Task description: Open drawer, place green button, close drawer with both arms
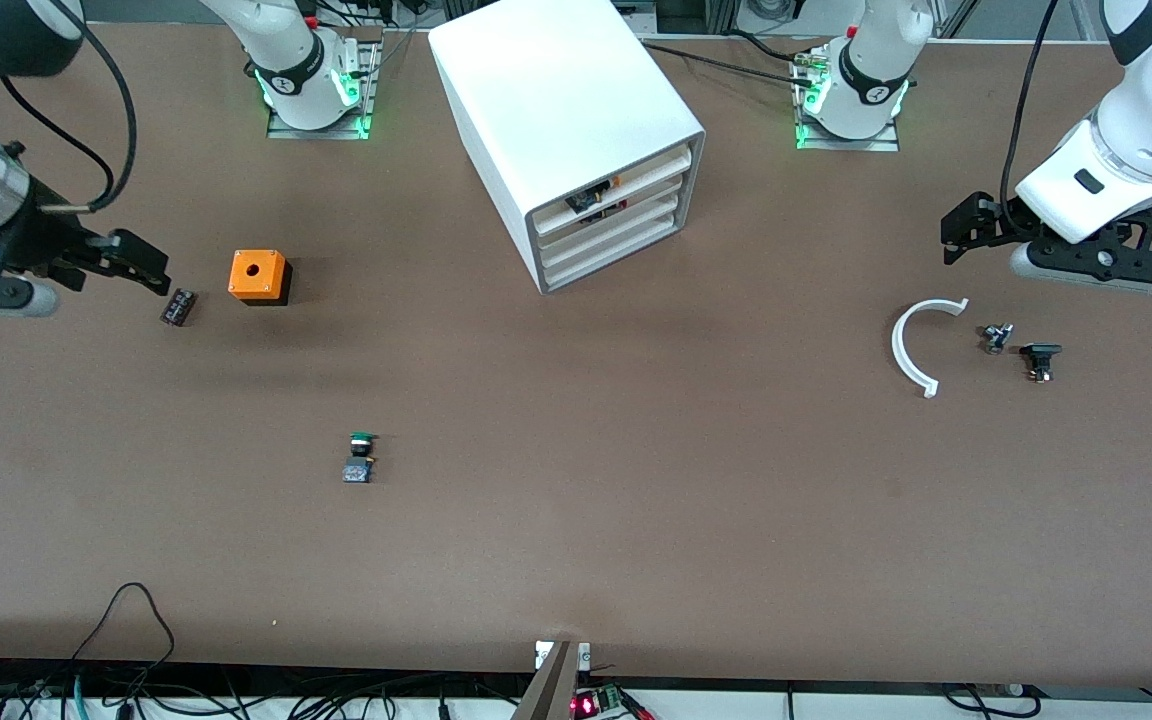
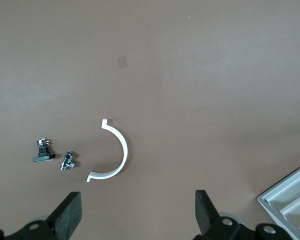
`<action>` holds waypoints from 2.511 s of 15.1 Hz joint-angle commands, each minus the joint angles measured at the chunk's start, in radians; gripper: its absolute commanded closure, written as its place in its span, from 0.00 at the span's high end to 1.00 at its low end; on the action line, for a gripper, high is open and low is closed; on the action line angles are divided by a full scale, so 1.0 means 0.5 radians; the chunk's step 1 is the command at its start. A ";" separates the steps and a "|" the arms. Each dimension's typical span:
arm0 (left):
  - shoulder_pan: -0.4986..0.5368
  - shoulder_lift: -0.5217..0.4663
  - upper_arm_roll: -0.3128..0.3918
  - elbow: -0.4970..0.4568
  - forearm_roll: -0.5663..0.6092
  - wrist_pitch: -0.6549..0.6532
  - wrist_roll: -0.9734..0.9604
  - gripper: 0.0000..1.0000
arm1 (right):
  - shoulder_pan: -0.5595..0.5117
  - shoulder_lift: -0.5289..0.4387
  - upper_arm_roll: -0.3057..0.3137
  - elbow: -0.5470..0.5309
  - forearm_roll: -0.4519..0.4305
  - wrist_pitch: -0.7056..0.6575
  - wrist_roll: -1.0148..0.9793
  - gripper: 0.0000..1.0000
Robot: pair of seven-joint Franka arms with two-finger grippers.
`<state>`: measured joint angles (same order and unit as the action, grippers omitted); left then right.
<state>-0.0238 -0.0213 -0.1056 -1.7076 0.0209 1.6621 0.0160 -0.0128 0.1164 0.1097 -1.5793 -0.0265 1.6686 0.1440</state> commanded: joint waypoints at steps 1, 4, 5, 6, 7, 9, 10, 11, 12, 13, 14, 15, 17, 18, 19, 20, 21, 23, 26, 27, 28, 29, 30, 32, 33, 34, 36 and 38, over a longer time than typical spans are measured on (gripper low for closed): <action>0.020 -0.016 -0.003 -0.005 -0.045 -0.117 0.066 1.00 | -0.024 0.135 0.029 0.023 0.089 -0.012 -0.012 1.00; 0.020 -0.016 -0.025 -0.002 -0.145 -0.421 0.075 1.00 | 0.016 0.215 0.029 0.026 0.157 0.107 0.009 1.00; 0.020 -0.004 -0.022 -0.005 -0.252 -0.501 0.085 1.00 | 0.044 0.267 0.029 0.026 0.154 0.169 0.016 1.00; 0.020 0.015 -0.022 -0.009 -0.332 -0.565 0.088 1.00 | 0.050 0.310 0.029 0.026 0.154 0.239 0.016 1.00; 0.017 0.030 -0.022 -0.012 -0.403 -0.612 0.091 1.00 | 0.068 0.365 0.029 0.026 0.136 0.340 0.016 1.00; 0.008 0.067 -0.025 -0.051 -0.599 -0.640 0.139 1.00 | 0.160 0.463 0.026 0.026 0.124 0.573 0.016 1.00; -0.001 0.104 -0.028 -0.103 -0.688 -0.618 0.216 1.00 | 0.179 0.524 0.026 0.026 0.124 0.693 0.016 1.00; -0.004 0.125 -0.031 -0.134 -0.798 -0.560 0.314 1.00 | 0.188 0.580 0.026 0.026 0.124 0.806 0.016 1.00; -0.001 0.141 -0.031 -0.195 -0.945 -0.484 0.394 0.99 | 0.194 0.638 0.029 0.029 0.124 0.911 0.016 1.00; -0.001 0.141 -0.031 -0.278 -1.096 -0.380 0.455 0.99 | 0.231 0.684 0.026 0.029 0.124 1.015 0.016 1.00; -0.001 0.141 -0.031 -0.373 -1.222 -0.267 0.538 0.99 | 0.255 0.727 0.023 0.035 0.121 1.083 0.016 1.00; -0.011 0.141 -0.043 -0.468 -1.341 -0.129 0.666 0.99 | 0.259 0.773 0.023 0.045 0.114 1.120 0.013 1.00; -0.008 0.183 -0.092 -0.673 -1.550 0.135 0.945 0.99 | 0.259 0.850 0.023 0.048 0.023 1.188 0.019 1.00; -0.008 0.229 -0.092 -0.726 -1.630 0.200 1.083 0.99 | 0.259 0.884 0.023 0.045 0.004 1.221 0.016 1.00; -0.008 0.306 -0.099 -0.739 -1.719 0.213 1.224 0.99 | 0.253 0.926 0.020 0.048 -0.017 1.255 0.013 1.00; 0.005 0.404 -0.099 -0.742 -1.796 0.210 1.347 0.99 | 0.244 0.960 0.020 0.048 -0.048 1.301 0.016 1.00; 0.005 0.502 -0.099 -0.742 -1.912 0.207 1.513 0.99 | 0.246 1.003 0.017 0.048 -0.051 1.362 0.019 1.00; -0.008 0.628 -0.105 -0.757 -2.066 0.207 1.689 0.97 | 0.246 1.077 0.017 0.048 -0.048 1.470 0.019 1.00; -0.008 0.800 -0.135 -0.766 -2.183 0.204 1.934 0.84 | 0.256 1.193 0.017 0.048 -0.030 1.614 0.034 1.00; -0.008 0.852 -0.142 -0.788 -2.201 0.198 1.989 0.71 | 0.256 1.230 0.017 0.057 -0.030 1.666 0.086 1.00; -0.008 0.880 -0.166 -0.815 -2.244 0.198 2.011 0.62 | 0.259 1.273 0.017 0.078 -0.033 1.703 0.117 1.00; -0.008 0.898 -0.206 -0.873 -2.305 0.198 2.011 0.62 | 0.262 1.304 0.020 0.085 -0.033 1.716 0.144 1.00; -0.008 0.896 -0.230 -0.919 -2.355 0.198 2.026 0.62 | 0.265 1.328 0.017 0.078 -0.036 1.722 0.166 1.00; -0.011 0.923 -0.246 -0.975 -2.383 0.210 2.136 0.63 | 0.268 1.365 0.017 0.078 -0.042 1.841 0.163 1.00; -0.008 0.963 -0.249 -0.984 -2.383 0.210 2.195 0.63 | 0.268 1.384 0.020 0.072 -0.042 1.881 0.163 1.00; -0.008 0.996 -0.249 -0.996 -2.392 0.210 2.256 0.63 | 0.274 1.405 0.020 0.069 -0.042 1.893 0.169 1.00; -0.011 1.073 -0.249 -1.024 -2.462 0.210 2.373 0.63 | 0.277 1.427 0.017 0.066 -0.045 1.903 0.169 1.00; -0.038 1.125 -0.276 -1.061 -2.569 0.213 2.498 0.63 | 0.277 1.430 0.017 0.057 -0.048 1.906 0.169 0.99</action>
<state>-0.0335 0.5094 -0.2290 -2.2171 -1.1981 1.7637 1.1756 0.1234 0.8179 0.1161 -1.5672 -0.0367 2.6129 0.2035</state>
